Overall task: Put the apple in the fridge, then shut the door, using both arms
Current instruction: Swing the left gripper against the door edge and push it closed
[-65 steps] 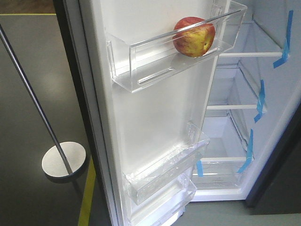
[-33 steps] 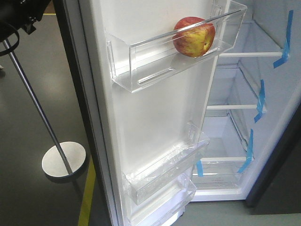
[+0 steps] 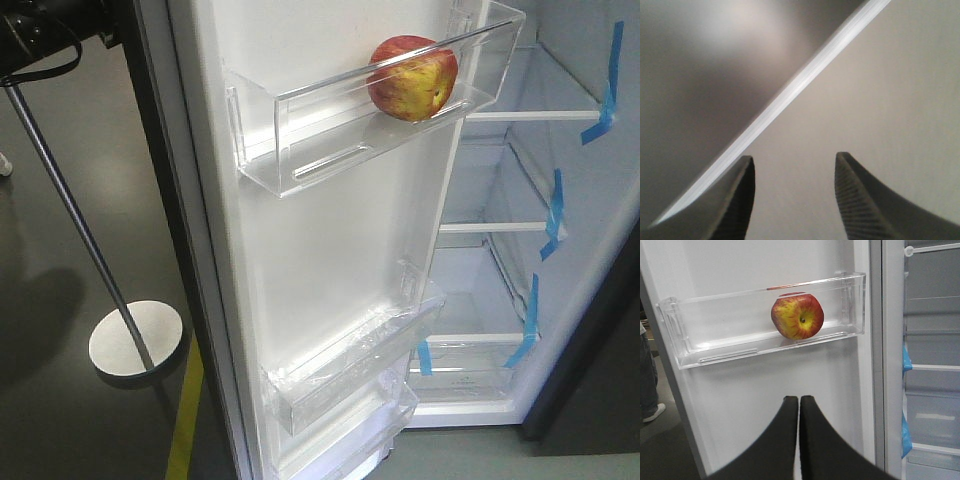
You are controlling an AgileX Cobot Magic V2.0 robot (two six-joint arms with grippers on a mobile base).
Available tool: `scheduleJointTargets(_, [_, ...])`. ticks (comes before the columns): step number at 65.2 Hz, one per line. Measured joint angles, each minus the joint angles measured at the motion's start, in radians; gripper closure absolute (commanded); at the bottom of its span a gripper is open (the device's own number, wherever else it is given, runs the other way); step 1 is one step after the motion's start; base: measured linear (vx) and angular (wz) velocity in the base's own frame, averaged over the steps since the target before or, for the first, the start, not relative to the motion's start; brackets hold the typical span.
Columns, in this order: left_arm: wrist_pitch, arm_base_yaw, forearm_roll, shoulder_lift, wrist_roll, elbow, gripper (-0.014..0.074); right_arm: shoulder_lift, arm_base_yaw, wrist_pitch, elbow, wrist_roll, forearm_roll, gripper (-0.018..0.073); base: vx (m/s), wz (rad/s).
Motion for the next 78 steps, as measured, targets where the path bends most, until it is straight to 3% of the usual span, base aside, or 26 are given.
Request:
scheduleJointTargets(25, [-0.095, -0.087, 0.007, 0.003, -0.005, -0.003, 0.0228, 0.000, 0.000, 0.000, 0.000, 0.000, 0.000, 0.0562, 0.00, 0.00])
scheduleJointTargets(46, [-0.086, -0.293, -0.011, 0.004, -0.005, -0.003, 0.0230, 0.000, 0.000, 0.000, 0.000, 0.000, 0.000, 0.0562, 0.00, 0.00])
scheduleJointTargets(58, [-0.146, -0.422, 0.032, 0.004, -0.005, -0.004, 0.0230, 0.000, 0.000, 0.000, 0.000, 0.000, 0.000, 0.0562, 0.00, 0.00])
scheduleJointTargets(67, [-0.157, -0.420, 0.038, 0.004, -0.005, -0.010, 0.0230, 0.000, 0.000, 0.001, 0.000, -0.005, 0.000, 0.0562, 0.00, 0.00])
scheduleJointTargets(78, [-0.155, -0.363, 0.038, 0.004, -0.005, -0.010, 0.0230, 0.000, 0.000, -0.003, 0.000, -0.023, -0.001, 0.0550, 0.00, 0.00])
